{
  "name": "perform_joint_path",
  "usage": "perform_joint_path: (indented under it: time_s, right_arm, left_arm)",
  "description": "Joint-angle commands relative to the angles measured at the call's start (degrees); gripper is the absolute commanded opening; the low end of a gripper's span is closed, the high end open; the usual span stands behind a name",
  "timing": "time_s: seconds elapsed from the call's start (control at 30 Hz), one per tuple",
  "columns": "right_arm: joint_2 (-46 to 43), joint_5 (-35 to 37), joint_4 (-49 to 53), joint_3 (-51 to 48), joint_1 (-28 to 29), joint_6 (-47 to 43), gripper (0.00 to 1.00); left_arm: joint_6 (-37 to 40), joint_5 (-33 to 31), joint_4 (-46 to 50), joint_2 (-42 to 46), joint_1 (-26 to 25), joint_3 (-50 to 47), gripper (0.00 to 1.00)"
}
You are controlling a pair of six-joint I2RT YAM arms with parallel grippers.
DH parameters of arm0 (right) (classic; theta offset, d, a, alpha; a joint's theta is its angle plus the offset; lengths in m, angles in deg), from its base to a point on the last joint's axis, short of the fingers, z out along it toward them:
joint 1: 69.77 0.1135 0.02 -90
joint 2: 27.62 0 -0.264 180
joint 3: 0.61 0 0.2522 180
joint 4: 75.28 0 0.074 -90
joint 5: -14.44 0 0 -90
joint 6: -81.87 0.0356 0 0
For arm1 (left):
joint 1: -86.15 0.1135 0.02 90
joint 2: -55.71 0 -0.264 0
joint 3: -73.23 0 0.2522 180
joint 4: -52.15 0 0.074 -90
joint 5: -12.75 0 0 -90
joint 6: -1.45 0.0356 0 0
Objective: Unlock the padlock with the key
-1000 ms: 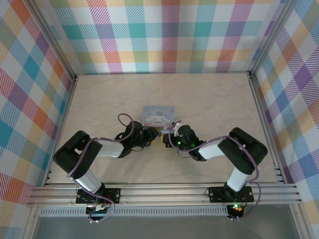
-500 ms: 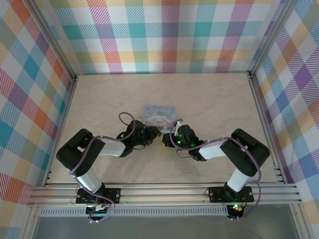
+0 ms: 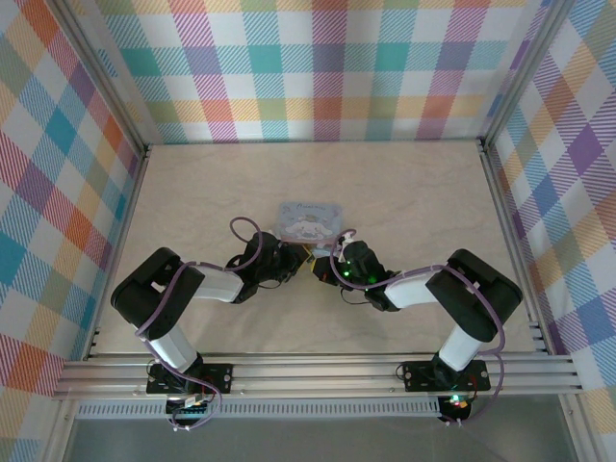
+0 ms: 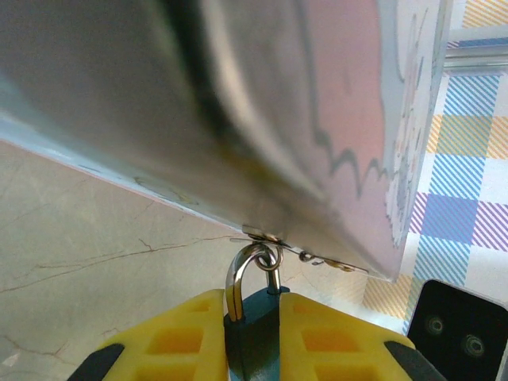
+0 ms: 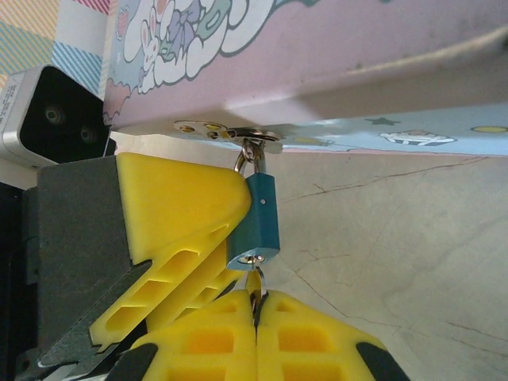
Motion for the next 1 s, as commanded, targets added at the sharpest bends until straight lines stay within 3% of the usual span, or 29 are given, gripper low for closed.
perform_joint_path:
  time_s: [0.0, 0.23, 0.47, 0.67, 0.97]
  right_arm:
    - [-3.4, -2.0, 1.2, 1.7, 0.4, -4.8, 0.16]
    - [-8.5, 0.7, 11.0, 0.4, -1.6, -13.9, 0.35]
    - [-17.1, 6.9, 20.5, 1.8, -1.6, -34.6, 0.57]
    - [-21.1, 11.0, 16.5, -0.2, 0.2, -56.2, 0.60]
    - [-14.6, 16.3, 8.0, -2.9, 7.5, -92.2, 0.60]
  left_arm:
    - [-1.8, -0.2, 2.3, -0.7, -1.1, 1.4, 0.00]
    - [-4.3, -0.3, 4.4, 0.0, -1.1, 2.0, 0.00]
    - [-5.5, -0.3, 5.6, 0.9, -1.1, 2.2, 0.00]
    - [-6.8, 0.2, 6.4, 1.7, -1.1, 2.6, 0.00]
    - [-7.8, 1.2, 10.3, 3.4, -1.1, 4.2, 0.00]
